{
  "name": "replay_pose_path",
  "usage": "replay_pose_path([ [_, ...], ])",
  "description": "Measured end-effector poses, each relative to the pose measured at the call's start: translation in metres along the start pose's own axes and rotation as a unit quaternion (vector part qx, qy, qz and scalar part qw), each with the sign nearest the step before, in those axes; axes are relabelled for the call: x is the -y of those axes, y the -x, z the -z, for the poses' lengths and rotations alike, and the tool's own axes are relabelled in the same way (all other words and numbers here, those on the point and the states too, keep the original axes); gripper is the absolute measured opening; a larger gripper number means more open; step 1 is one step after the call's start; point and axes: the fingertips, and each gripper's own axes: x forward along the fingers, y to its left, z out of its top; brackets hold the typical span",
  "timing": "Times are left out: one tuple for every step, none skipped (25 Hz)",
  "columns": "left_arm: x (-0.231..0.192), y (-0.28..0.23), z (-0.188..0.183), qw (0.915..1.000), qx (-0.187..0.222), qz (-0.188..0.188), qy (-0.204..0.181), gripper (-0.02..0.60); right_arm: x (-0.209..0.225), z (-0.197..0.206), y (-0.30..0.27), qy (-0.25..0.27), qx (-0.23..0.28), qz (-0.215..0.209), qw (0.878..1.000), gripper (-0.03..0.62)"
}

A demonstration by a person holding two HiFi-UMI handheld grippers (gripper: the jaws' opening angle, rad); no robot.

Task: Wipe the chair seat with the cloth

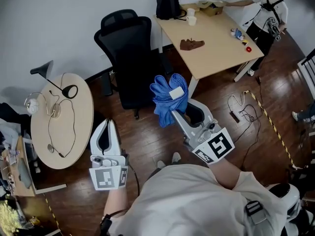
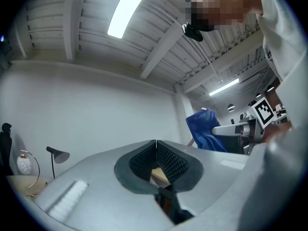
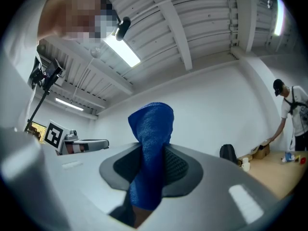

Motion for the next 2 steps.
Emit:
replay_pose_path([
  [0.0013, -0.0002, -0.0021, 1.0000, 0.000, 0.000, 0.000, 0.012, -0.0003, -0.0017, 0.0000, -0.001, 0.000, -0.001, 1.000, 0.109],
  [0.0026, -0.0002, -0.0041, 1.0000, 0.000, 0.000, -0.001, 0.012, -0.0006, -0.0031, 0.0001, -0.002, 0.000, -0.001, 1.000, 0.109],
])
